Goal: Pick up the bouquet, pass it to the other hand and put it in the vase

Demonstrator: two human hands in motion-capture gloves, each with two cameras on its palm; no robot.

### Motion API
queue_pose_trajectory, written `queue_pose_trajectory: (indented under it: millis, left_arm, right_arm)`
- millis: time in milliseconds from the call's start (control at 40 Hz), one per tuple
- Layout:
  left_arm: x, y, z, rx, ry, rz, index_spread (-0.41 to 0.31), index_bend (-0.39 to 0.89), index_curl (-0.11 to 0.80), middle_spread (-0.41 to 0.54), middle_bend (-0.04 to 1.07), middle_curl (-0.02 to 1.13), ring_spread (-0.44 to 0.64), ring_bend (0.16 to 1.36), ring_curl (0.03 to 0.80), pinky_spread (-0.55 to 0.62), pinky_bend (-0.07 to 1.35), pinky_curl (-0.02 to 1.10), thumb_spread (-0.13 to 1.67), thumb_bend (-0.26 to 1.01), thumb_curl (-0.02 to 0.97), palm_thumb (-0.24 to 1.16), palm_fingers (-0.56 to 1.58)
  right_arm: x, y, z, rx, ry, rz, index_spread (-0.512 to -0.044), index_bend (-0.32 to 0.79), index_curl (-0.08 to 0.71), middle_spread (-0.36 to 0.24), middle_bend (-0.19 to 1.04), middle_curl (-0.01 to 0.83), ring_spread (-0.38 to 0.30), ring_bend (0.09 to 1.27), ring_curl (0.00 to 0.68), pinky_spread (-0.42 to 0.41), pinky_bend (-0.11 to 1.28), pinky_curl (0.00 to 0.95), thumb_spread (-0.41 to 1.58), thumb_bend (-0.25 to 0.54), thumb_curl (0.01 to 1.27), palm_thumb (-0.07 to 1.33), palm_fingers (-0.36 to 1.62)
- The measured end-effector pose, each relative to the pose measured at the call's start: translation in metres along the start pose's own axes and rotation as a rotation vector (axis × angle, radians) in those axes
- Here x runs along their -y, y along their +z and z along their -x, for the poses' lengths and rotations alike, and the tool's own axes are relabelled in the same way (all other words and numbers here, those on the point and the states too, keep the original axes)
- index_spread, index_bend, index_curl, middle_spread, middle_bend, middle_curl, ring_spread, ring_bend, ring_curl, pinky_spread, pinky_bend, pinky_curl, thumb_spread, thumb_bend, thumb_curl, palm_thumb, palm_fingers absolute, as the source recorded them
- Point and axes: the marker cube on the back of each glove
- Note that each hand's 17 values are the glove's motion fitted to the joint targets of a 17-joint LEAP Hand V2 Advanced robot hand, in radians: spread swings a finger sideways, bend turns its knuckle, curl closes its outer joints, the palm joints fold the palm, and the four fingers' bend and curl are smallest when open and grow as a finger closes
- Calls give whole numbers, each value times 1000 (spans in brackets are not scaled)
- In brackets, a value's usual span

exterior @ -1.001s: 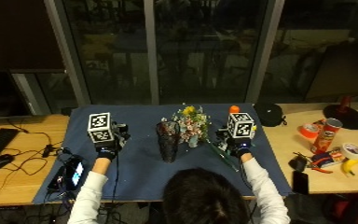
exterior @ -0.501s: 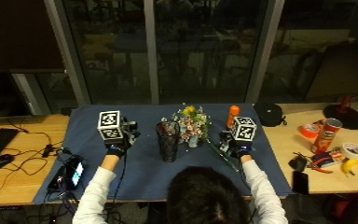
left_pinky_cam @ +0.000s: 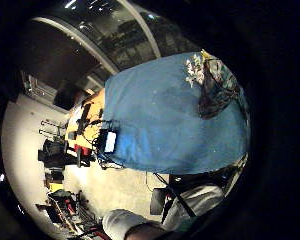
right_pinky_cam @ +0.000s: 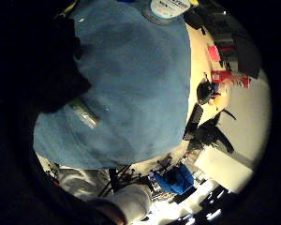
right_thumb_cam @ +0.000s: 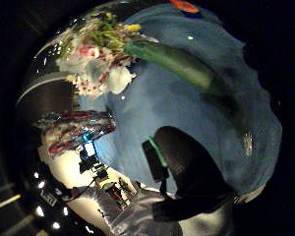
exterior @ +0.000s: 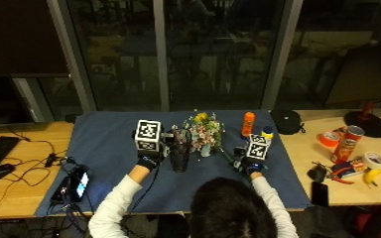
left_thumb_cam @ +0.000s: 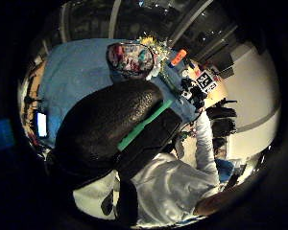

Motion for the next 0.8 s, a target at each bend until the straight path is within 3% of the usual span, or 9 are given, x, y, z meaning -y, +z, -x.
queue_pose_trajectory:
  millis: [250, 425, 451, 476, 526, 601, 676, 726, 801]
  left_arm:
    - [-2, 12, -43, -109, 114, 118, 61, 140, 242, 298, 177, 289, 276, 676, 293, 318, 512, 340, 999, -37, 222, -26, 210]
    - [-2, 12, -70, -105, 164, 115, 64, 139, 251, 305, 175, 287, 296, 677, 290, 329, 512, 341, 998, -37, 225, -26, 196]
    - [-2, 12, -73, -100, 172, 116, 66, 140, 252, 306, 173, 288, 297, 675, 291, 330, 514, 342, 998, -38, 226, -26, 193]
    - [-2, 12, -77, -94, 179, 117, 67, 140, 253, 309, 173, 288, 299, 675, 291, 331, 515, 342, 998, -38, 226, -26, 193]
    - [-1, 12, -84, -83, 191, 119, 68, 141, 254, 311, 174, 288, 302, 676, 291, 334, 512, 340, 998, -38, 227, -26, 192]
    - [3, 14, -91, -74, 195, 116, 69, 141, 257, 316, 171, 286, 306, 677, 291, 337, 513, 340, 998, -38, 228, -26, 190]
    - [8, 13, -97, -71, 193, 112, 69, 141, 259, 319, 173, 286, 307, 674, 290, 339, 514, 340, 998, -35, 231, -22, 189]
    - [11, 12, -100, -73, 194, 115, 70, 141, 260, 320, 173, 285, 307, 674, 290, 340, 514, 340, 998, -35, 232, -23, 189]
    - [15, 12, -107, -82, 198, 125, 74, 142, 262, 321, 174, 286, 309, 672, 288, 339, 512, 341, 998, -36, 234, -23, 187]
  right_arm:
    - [9, 31, 3, 15, 54, -100, -219, 151, 164, -20, 425, 388, -67, 661, 329, 39, 581, 335, 1112, 17, 307, 484, 757]
    - [4, 52, 8, -72, 80, -19, -228, 128, 198, -46, 384, 389, -93, 629, 343, -13, 550, 341, 1070, 19, 330, 587, 847]
    - [5, 53, 6, -89, 100, -36, -228, 127, 199, -59, 372, 388, -109, 630, 344, -57, 580, 349, 1085, 62, 347, 668, 930]
    - [6, 52, 5, -97, 119, -63, -229, 117, 197, -61, 365, 384, -105, 614, 334, -53, 552, 331, 1072, 42, 342, 650, 901]
    - [10, 49, 2, -74, 137, -135, -211, 162, 219, -95, 433, 415, -136, 601, 338, -128, 569, 344, 1118, 109, 368, 769, 1143]
    - [17, 44, 0, 3, 146, -237, -213, 154, 241, -116, 426, 427, -156, 588, 357, -184, 601, 368, 1152, 131, 378, 823, 1172]
    - [23, 40, -5, 38, 168, -309, -228, 122, 249, -145, 423, 439, -197, 717, 404, -236, 645, 393, 1146, 144, 397, 878, 1338]
    - [25, 37, -7, 56, 176, -362, -235, 117, 253, -160, 502, 471, -197, 801, 436, -231, 698, 421, 1123, 140, 410, 900, 1443]
    - [27, 31, -5, 135, 162, -422, -239, 223, 295, -170, 599, 510, -198, 872, 473, -223, 723, 446, 1130, 123, 395, 901, 1503]
